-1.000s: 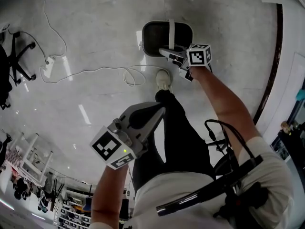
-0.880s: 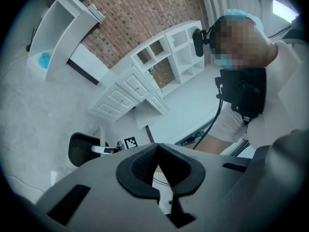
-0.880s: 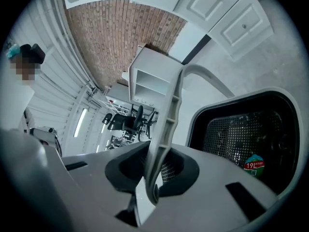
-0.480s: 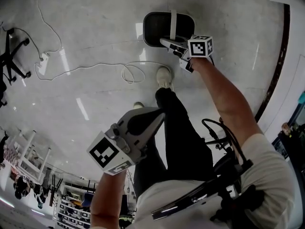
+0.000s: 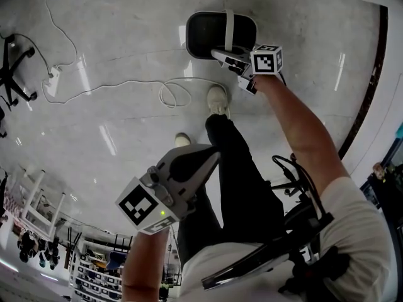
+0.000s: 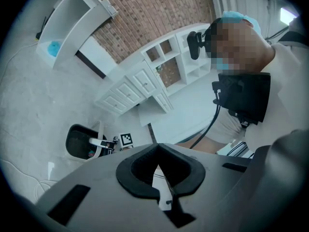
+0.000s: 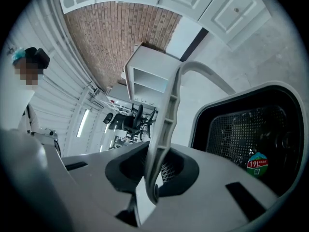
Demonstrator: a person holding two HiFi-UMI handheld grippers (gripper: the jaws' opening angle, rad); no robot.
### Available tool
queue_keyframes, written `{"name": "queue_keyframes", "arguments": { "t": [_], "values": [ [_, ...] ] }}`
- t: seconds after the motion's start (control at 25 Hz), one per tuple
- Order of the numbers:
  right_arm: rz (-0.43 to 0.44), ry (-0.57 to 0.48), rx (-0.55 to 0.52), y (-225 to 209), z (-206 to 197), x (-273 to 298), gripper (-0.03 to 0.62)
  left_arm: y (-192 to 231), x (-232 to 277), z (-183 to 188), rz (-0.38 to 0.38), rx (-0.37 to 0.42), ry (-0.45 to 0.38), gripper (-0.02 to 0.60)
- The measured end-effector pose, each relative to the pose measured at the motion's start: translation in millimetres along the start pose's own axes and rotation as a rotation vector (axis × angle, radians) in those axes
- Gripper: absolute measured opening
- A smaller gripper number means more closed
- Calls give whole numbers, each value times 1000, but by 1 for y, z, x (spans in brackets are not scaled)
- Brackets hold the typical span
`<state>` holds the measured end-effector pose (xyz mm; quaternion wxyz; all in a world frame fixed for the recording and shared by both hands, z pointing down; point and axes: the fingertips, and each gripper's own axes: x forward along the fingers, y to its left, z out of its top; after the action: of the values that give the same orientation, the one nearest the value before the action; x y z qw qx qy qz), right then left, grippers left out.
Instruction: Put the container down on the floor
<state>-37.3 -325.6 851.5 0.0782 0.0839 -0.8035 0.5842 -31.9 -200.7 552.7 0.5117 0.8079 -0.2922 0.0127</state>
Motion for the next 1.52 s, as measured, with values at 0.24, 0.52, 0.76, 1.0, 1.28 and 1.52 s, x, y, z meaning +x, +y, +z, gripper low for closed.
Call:
{"name": "queue_keyframes", "arguments": {
  "t": [0.24,0.52,0.76,1.0,1.28,1.52],
  "values": [
    [9,6,-13,-1,-5,3,37,3,4,0,11,-18,-9,9],
    [11,3,-26,3,-5,4,37,2,-1,4,7,-17,-37,9],
    [25,1,-13,-1,-5,3,37,6,-4,-8,11,-16,-8,9],
    [30,-7,-4,-2,-4,4,79,7,-3,-11,8,-19,-6,11],
    [14,-3,5,-3,-3,-5,155,1,1,-10,2,-15,-6,9],
    [-60,12,58,-13,-15,-35,212,-15,3,-14,-4,-5,7,11]
  ]
}}
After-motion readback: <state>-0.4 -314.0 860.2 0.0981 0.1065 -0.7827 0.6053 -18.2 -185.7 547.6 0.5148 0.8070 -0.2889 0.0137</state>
